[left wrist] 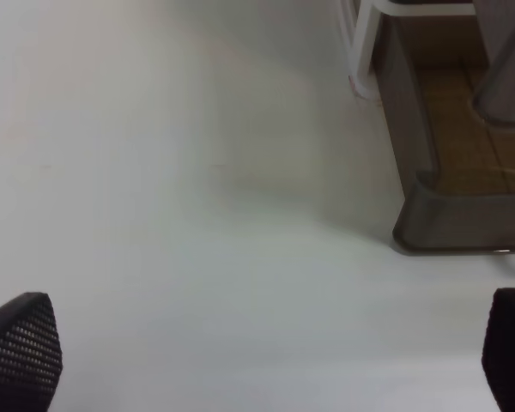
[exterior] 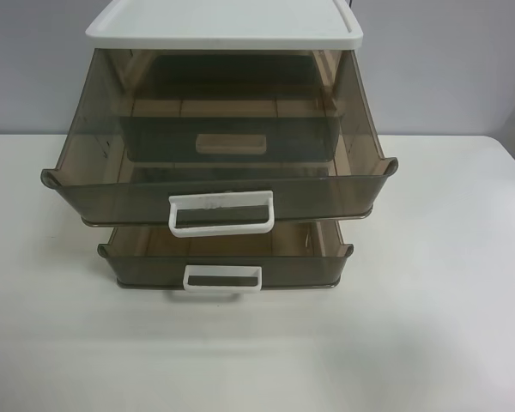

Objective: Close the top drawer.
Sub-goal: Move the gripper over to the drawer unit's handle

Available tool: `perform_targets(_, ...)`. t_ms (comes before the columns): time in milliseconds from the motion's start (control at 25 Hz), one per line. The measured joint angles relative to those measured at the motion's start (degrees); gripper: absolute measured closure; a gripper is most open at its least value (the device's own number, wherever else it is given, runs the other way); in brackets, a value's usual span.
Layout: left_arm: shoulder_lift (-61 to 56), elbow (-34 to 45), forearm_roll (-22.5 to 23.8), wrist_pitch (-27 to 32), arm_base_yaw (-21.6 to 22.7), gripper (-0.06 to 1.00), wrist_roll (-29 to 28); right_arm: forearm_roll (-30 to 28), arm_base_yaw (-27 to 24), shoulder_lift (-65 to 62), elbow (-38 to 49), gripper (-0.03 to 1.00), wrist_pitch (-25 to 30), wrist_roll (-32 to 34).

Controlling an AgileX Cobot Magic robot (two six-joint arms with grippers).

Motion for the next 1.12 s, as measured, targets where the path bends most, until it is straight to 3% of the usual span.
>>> perform_targets(160, 0.0, 0.0, 0.0, 0.0, 0.0, -0.05, 0.0, 0.79, 0.46, 14.52, -8.42, 0.03, -1.29, -5.87)
perform_targets(280, 0.0, 0.0, 0.0, 0.0, 0.0, -0.05, 0.0, 0.79, 5.03, 24.16, -14.19, 0.03, -4.25, -7.71)
perform_targets(720, 0.0, 0.0, -0.05, 0.0, 0.0, -0.05, 0.0, -8.19, 39.07, 53.96, -29.27, 0.03, -9.61, -5.91)
perform_targets(1120, 0.0, 0.0, -0.05, 0.0, 0.0, -0.05, 0.0, -2.03, 54.81, 68.15, -32.67, 0.03, -17.33, -7.59)
